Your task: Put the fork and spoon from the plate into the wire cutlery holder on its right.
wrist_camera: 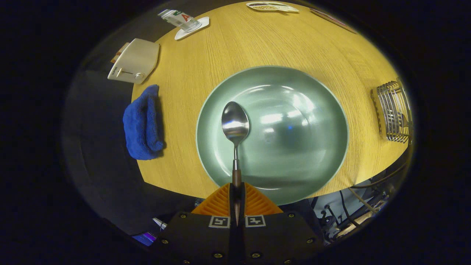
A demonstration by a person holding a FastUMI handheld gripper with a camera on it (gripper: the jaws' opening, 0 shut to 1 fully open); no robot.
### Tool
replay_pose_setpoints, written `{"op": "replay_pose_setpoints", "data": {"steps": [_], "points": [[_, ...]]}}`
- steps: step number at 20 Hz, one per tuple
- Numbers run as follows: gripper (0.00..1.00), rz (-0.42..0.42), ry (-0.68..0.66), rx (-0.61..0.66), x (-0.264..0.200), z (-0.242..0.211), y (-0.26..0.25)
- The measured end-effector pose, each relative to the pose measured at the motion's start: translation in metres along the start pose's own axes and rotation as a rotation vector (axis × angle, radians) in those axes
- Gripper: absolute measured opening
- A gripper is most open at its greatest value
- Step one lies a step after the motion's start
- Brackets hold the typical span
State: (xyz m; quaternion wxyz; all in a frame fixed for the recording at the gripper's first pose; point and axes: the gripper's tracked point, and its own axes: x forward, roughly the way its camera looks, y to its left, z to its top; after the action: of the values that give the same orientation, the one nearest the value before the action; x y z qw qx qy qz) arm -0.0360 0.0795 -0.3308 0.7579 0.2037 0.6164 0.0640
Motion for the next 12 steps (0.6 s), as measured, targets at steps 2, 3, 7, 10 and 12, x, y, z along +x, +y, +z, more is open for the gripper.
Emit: {"op": "replay_pose_setpoints", "data": {"steps": [2, 3, 7, 10, 12], "points": [[0.01, 0.01, -0.014, 0.007, -0.01, 0.004, -0.004], [0.01, 0.015, -0.022, 0.012, -0.015, 0.006, -0.006], [0.01, 0.034, -0.074, 0.032, -0.042, 0.017, -0.017], [0.01, 0.048, -0.117, 0.068, -0.064, 0.028, -0.03], [0.01, 0.055, -0.149, 0.099, -0.081, 0.036, -0.038]]}}
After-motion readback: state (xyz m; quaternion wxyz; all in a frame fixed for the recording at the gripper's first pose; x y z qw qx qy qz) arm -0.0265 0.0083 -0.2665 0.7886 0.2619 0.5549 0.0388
